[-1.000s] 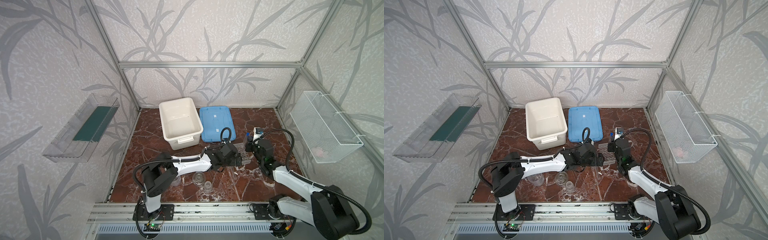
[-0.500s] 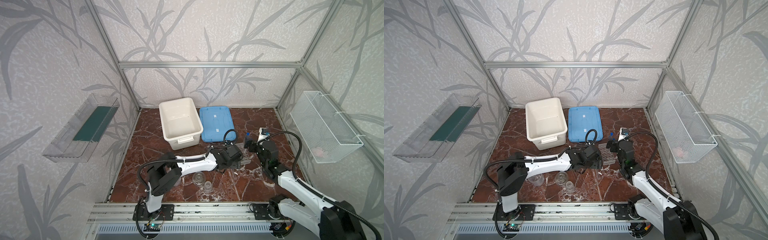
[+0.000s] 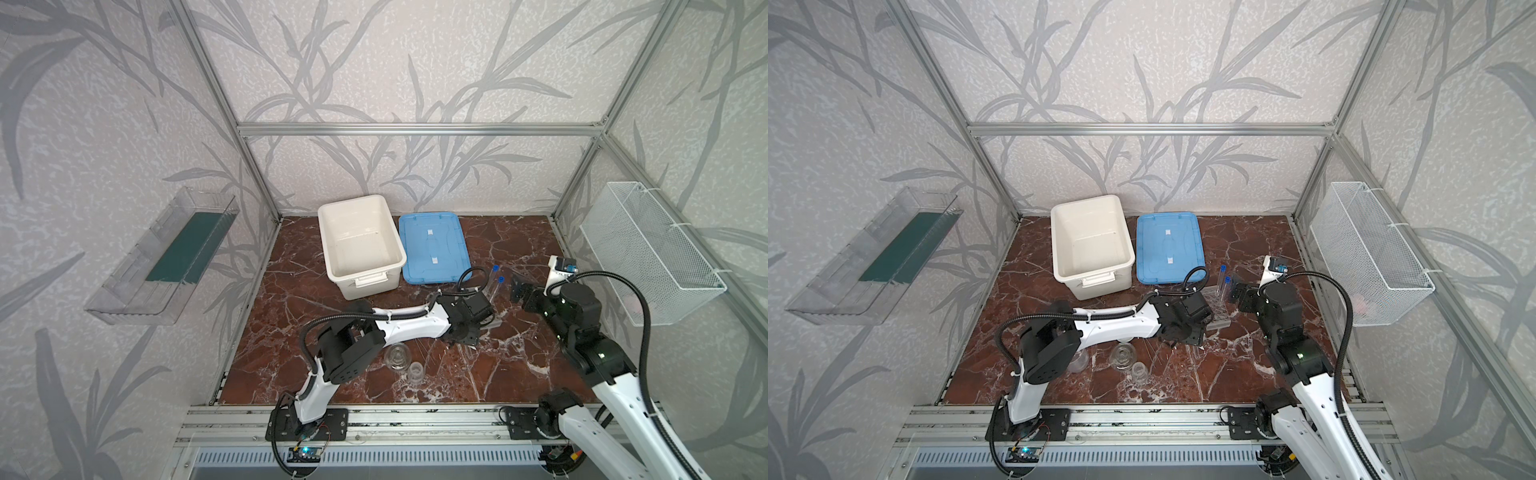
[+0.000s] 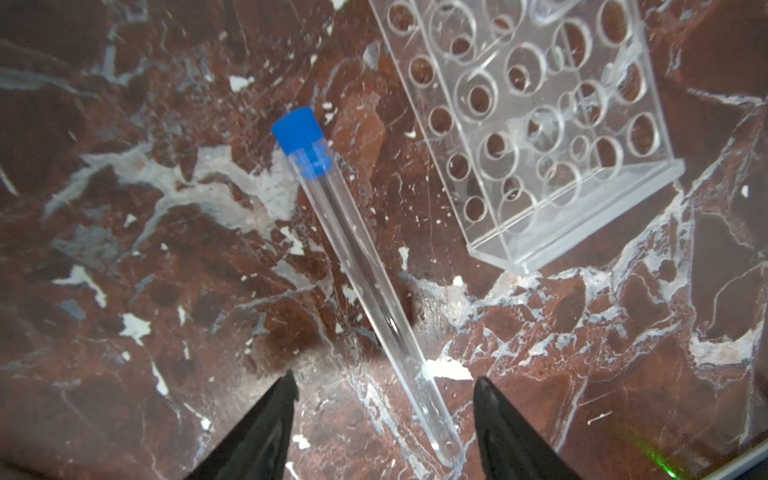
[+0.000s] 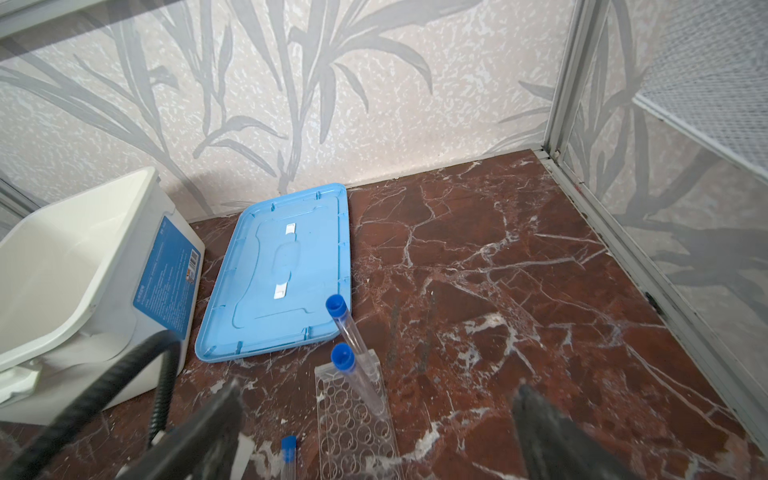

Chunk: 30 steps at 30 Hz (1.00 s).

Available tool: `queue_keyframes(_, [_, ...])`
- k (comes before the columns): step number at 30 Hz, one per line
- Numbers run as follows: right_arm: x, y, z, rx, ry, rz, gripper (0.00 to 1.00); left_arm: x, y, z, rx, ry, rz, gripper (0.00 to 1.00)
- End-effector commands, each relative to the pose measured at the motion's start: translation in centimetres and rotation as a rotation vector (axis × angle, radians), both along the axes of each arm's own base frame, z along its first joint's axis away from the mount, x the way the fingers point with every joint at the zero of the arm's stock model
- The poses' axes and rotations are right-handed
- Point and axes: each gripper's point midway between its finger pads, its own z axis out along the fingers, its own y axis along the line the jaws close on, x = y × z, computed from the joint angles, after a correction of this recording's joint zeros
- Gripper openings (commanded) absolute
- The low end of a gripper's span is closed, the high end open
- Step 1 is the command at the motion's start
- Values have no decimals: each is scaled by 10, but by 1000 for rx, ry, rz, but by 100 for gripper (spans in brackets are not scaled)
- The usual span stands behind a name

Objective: Organize the chemistry lab equipment
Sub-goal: 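Lower the tube into the rack with the right gripper while the left gripper advances, then lower the left gripper and close it on the last blue-capped tube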

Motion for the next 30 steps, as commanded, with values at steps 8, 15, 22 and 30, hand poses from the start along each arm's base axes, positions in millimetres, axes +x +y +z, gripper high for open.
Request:
queue_keyframes(8, [-40, 37, -56, 150, 326, 185, 99, -8, 9, -12, 107, 47, -55, 55])
queue_keyframes(15, [-45, 43, -77, 184, 373, 206, 99, 0, 22, -17, 133, 45, -40, 47])
queue_keyframes(22, [-47, 40, -80, 172, 362, 195, 99, 1, 1, 9, -11, 37, -36, 58])
queue_keyframes(30, [-51, 40, -98, 170, 416, 195, 99, 2, 1, -13, 64, 64, -54, 63])
